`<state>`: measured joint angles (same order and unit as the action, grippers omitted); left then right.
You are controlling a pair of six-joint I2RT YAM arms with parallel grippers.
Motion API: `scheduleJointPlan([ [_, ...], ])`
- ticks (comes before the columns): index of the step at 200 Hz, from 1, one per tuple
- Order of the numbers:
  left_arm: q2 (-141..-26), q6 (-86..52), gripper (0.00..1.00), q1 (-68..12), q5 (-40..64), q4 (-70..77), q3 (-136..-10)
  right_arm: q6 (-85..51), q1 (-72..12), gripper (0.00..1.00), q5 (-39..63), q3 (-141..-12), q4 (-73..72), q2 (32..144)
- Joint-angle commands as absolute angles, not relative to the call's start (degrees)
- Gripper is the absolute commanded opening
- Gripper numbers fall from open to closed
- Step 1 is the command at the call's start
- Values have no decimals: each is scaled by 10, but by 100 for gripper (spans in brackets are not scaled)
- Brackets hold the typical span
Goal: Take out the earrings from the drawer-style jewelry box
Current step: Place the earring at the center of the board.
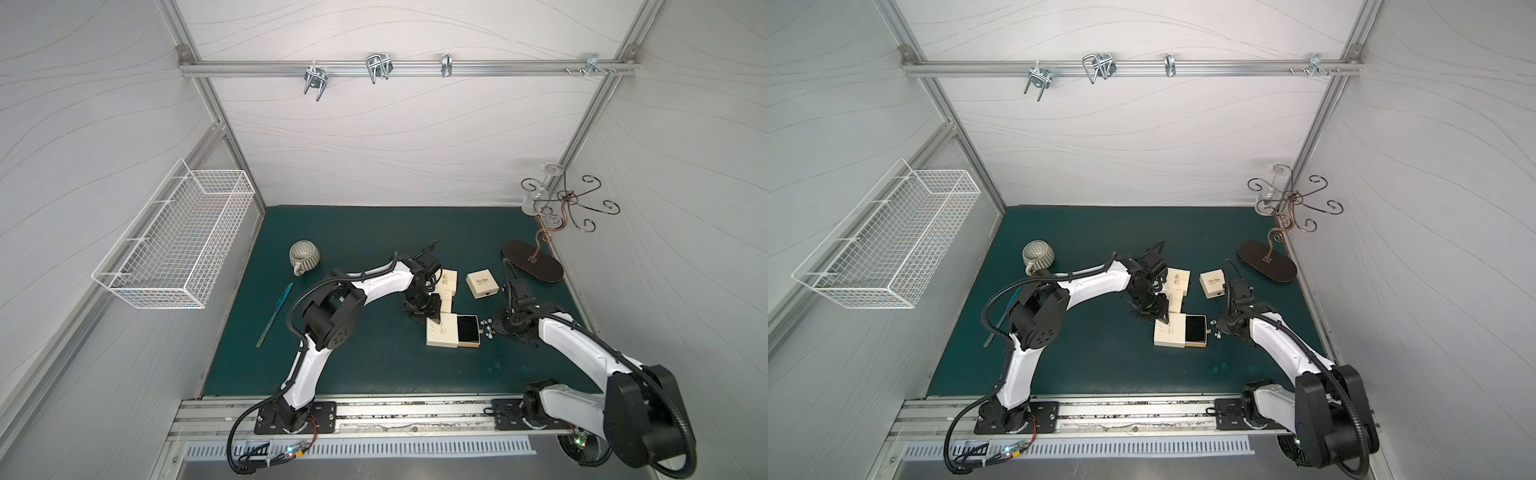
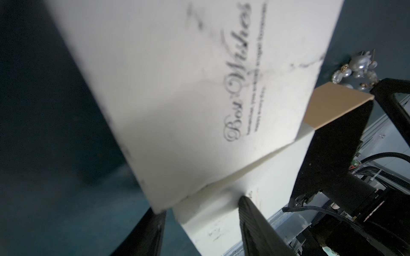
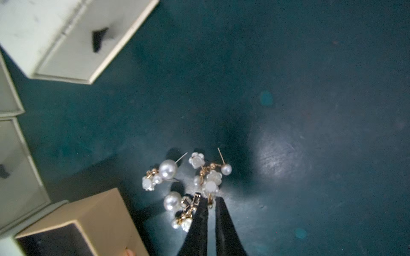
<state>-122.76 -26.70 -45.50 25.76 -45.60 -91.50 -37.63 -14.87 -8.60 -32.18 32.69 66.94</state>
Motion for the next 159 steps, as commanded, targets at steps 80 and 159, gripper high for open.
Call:
scheduleJointPlan([
  [80, -1276, -258, 55, -467, 206, -472, -903, -337, -262, 30, -69, -339, 289, 610],
  [159, -1274, -253, 55, -467, 216, -467, -903, -319, -285, 32, -15, -359, 294, 742],
])
